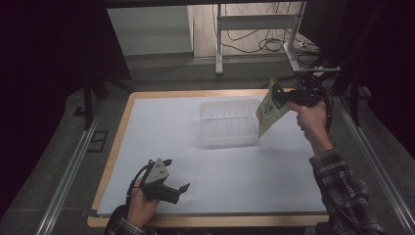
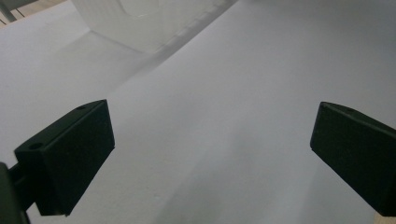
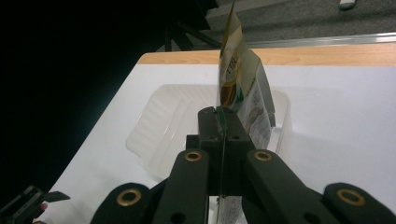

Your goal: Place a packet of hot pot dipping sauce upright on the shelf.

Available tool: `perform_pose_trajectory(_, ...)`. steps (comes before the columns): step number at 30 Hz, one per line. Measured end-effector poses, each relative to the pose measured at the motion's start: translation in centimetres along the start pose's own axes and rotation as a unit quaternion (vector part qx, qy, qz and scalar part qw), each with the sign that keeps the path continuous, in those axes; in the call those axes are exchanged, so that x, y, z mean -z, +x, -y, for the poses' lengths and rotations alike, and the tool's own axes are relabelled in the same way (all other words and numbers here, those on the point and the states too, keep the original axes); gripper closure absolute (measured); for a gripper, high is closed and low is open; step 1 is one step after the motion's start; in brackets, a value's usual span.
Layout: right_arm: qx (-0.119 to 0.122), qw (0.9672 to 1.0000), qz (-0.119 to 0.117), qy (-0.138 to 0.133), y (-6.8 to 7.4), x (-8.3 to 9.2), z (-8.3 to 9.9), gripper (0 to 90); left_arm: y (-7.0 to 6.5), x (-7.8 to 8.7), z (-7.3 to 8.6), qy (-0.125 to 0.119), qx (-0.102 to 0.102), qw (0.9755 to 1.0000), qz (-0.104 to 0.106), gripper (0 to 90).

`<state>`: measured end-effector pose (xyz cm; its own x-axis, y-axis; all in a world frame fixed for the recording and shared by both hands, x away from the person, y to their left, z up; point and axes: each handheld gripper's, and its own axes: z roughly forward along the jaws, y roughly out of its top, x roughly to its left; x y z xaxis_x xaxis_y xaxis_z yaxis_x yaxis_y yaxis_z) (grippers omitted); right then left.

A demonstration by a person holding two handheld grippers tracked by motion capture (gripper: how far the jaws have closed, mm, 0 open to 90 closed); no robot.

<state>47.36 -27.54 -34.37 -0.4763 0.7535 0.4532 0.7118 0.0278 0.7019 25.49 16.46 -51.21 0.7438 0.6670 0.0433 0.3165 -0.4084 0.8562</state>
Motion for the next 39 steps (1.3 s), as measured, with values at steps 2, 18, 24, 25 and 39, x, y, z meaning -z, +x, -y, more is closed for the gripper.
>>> perform_pose_trajectory(2,0.001,1.0000,0.003,0.000,0.0,-0.3,-0.3,89.0,0.0,0.0,0.0,0.000,0.000,1.0000,0.001,0.0)
perform_pose_trajectory(18,0.005,0.9997,0.025,0.005,-0.7,-2.6,-1.1,89.0,0.0,0.0,0.0,-0.001,0.000,1.0000,0.001,0.0)
perform_pose_trajectory(24,0.001,0.9996,0.028,0.011,-1.3,-3.8,-0.8,89.0,0.0,0.0,0.0,-0.001,0.000,1.0000,0.002,0.0)
perform_pose_trajectory(25,0.001,0.9995,0.028,0.012,-1.4,-4.1,-0.7,89.0,0.0,0.0,0.0,0.000,0.000,1.0000,0.002,0.0)
perform_pose_trajectory(39,-0.006,0.9995,0.024,0.022,-2.4,-6.2,0.2,88.9,0.0,0.0,0.0,0.002,0.000,1.0000,0.002,0.0)
